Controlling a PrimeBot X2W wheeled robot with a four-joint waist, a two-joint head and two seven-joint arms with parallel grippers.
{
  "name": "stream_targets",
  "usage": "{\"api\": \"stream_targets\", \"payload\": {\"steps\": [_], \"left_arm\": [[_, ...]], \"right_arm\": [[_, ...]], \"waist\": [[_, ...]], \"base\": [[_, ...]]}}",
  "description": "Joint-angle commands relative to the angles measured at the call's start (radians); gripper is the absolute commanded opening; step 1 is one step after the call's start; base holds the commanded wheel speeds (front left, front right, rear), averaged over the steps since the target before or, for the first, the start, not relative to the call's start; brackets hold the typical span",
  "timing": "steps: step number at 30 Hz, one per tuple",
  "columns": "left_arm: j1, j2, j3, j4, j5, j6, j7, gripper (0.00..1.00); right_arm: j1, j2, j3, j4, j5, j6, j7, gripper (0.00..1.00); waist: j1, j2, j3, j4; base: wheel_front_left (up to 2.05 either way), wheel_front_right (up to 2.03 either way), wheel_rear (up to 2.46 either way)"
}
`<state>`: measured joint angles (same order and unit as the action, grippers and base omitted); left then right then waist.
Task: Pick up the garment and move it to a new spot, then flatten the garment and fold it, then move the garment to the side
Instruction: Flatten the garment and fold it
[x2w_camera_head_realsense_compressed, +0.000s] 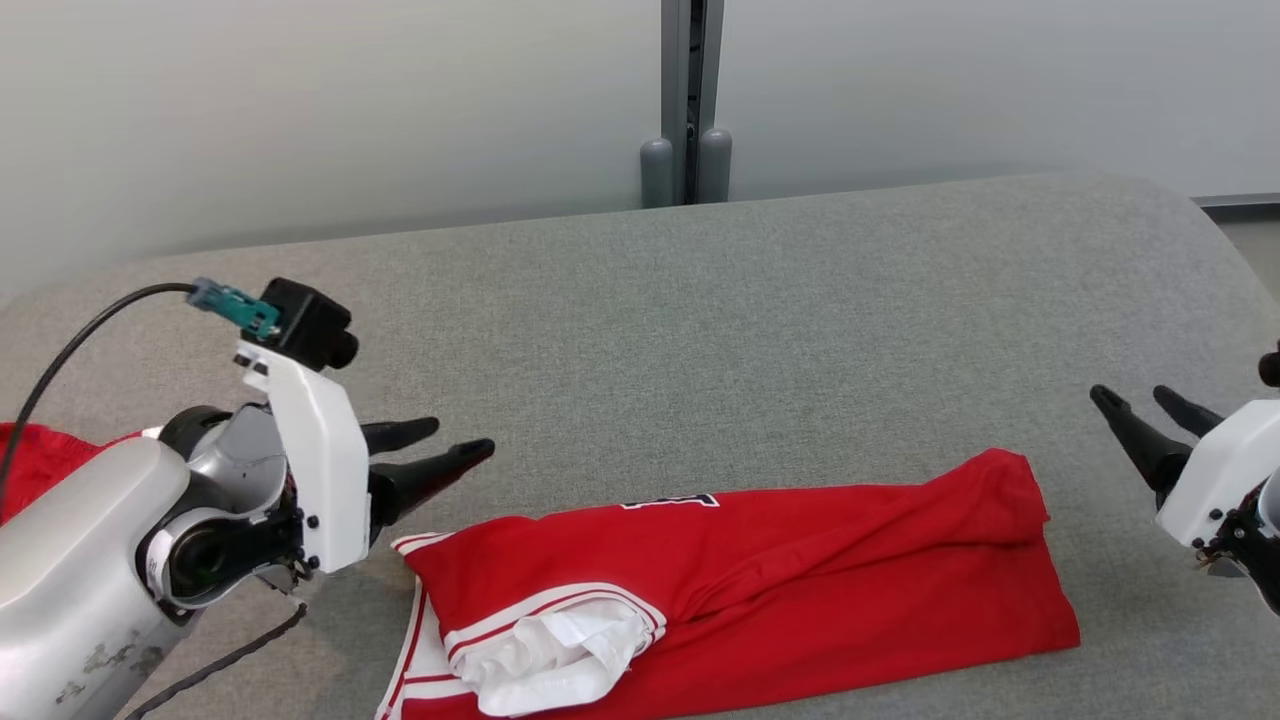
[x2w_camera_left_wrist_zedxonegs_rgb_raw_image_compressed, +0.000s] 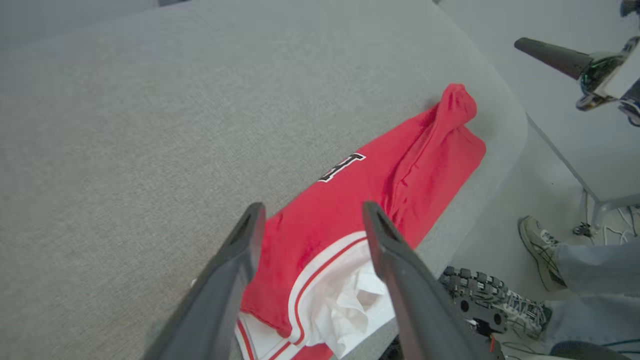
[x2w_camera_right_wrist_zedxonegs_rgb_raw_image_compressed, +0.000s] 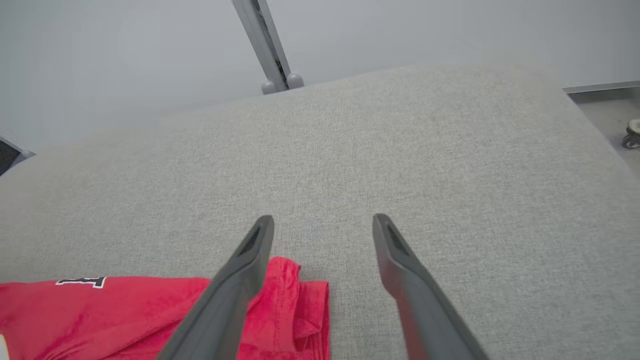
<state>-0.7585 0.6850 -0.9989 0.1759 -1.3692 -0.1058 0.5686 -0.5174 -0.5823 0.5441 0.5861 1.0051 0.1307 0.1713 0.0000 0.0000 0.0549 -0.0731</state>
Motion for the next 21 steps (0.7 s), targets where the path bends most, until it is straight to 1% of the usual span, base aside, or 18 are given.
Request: {"api": "stream_targets", "payload": {"steps": [1,3,5,9,15,18,21], "left_arm": [[0.028,0.009,0.015,-0.004,0.012,0.011,-0.038,1.0],[0.047,0.02,0.038,-0.015,0.033,0.024,-0.107,1.0],[0.07,0.031,0.062,-0.024,0.054,0.048,-0.184,1.0],[0.129,0.047,0.106,-0.048,0.101,0.111,-0.34,1.0],[0.243,0.067,0.168,-0.111,0.161,0.23,-0.574,1.0],[0.312,0.062,0.196,-0.141,0.176,0.284,-0.685,1.0],[0.375,0.057,0.225,-0.149,0.215,0.345,-0.789,1.0]], "right_arm": [[0.024,-0.006,-0.02,-0.013,-0.013,0.0,-0.027,1.0],[0.045,0.001,-0.054,-0.035,-0.035,0.0,-0.069,1.0],[0.069,0.016,-0.089,-0.055,-0.056,0.0,-0.108,1.0],[0.125,0.053,-0.178,-0.084,-0.101,0.0,-0.2,1.0],[0.222,0.151,-0.312,-0.128,-0.185,0.0,-0.359,1.0],[0.265,0.204,-0.37,-0.155,-0.23,0.0,-0.406,1.0],[0.303,0.254,-0.427,-0.196,-0.272,0.0,-0.427,1.0]], "waist": [[0.0,0.0,-0.01,0.0],[0.0,0.0,-0.022,0.0],[0.0,0.0,-0.033,0.001],[0.0,0.0,-0.05,0.008],[0.0,0.0,-0.055,0.022],[0.0,0.0,-0.054,0.03],[0.0,0.0,-0.051,0.037]], "base": [[0.0,0.0,0.0],[0.0,0.0,0.0],[0.0,0.0,0.0],[0.0,0.0,0.0],[0.0,0.0,0.0],[0.0,0.0,0.0],[0.0,0.0,0.0]]}}
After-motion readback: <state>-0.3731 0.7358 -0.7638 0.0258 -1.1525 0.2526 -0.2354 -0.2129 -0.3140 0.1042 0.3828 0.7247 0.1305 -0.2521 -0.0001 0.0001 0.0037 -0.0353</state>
